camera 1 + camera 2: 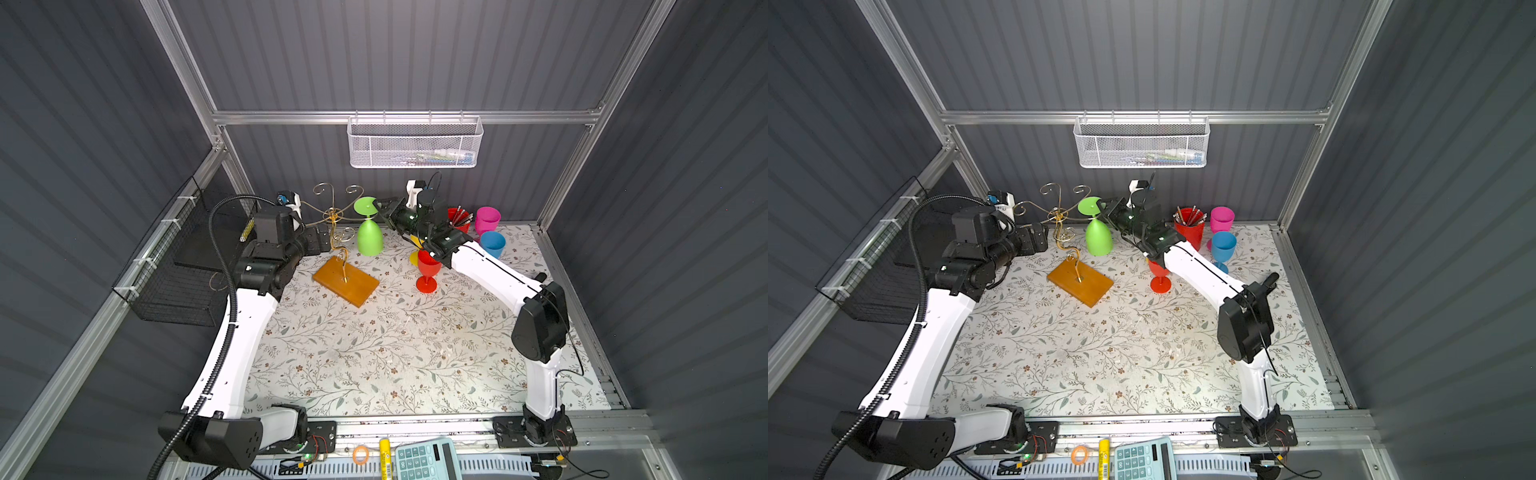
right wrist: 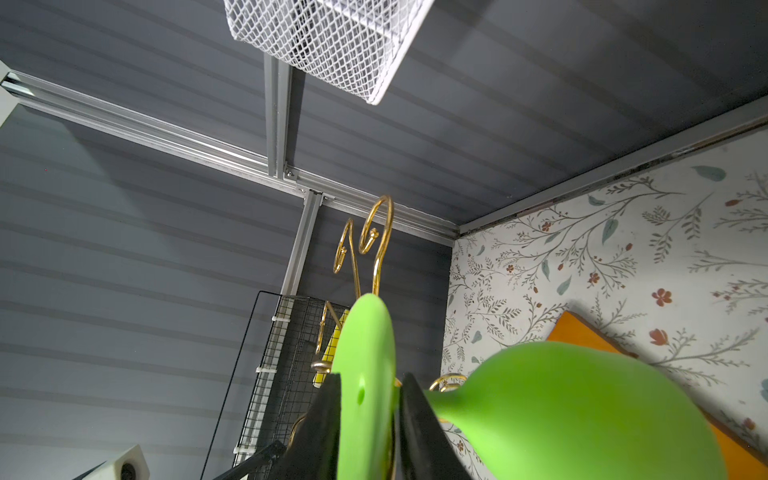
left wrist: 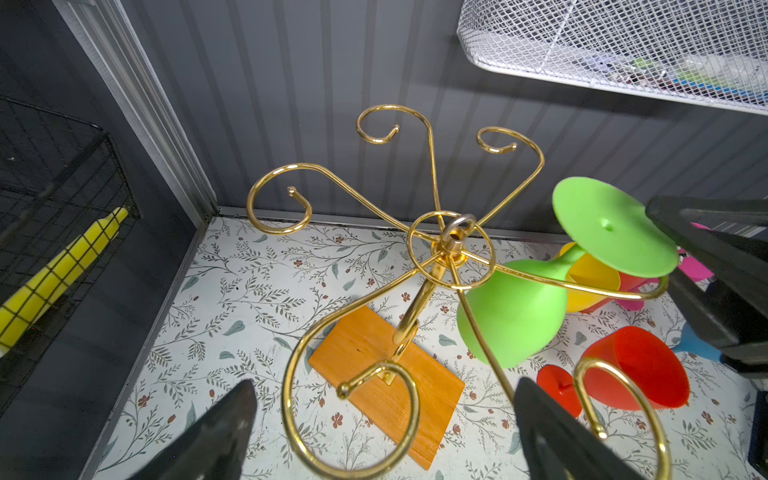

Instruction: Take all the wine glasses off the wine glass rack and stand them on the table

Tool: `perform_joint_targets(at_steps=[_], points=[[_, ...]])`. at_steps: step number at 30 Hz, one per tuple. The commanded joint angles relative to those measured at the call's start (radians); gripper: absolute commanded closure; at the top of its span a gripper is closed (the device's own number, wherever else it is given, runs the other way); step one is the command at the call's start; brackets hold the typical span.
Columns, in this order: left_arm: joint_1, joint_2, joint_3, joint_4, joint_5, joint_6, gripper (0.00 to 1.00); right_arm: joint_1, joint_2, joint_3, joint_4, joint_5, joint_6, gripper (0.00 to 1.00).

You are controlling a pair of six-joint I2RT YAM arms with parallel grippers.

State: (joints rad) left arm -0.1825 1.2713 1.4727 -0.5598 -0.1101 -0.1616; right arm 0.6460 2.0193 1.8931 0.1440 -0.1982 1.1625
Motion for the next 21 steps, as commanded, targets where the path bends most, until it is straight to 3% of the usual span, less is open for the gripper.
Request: perform_joint_targets(at_steps=[1, 21], points=[[-0.006, -0.021, -0.012, 0.006, 0.014, 0.01, 0.04, 0.008, 0.004, 0.039, -0.001, 0.002, -0.027, 0.73], [-0.009, -0.018, -0.011, 0.006, 0.012, 0.01, 0.04, 0.013, 0.001, 0.064, -0.016, 0.022, -0.053, 0.95]])
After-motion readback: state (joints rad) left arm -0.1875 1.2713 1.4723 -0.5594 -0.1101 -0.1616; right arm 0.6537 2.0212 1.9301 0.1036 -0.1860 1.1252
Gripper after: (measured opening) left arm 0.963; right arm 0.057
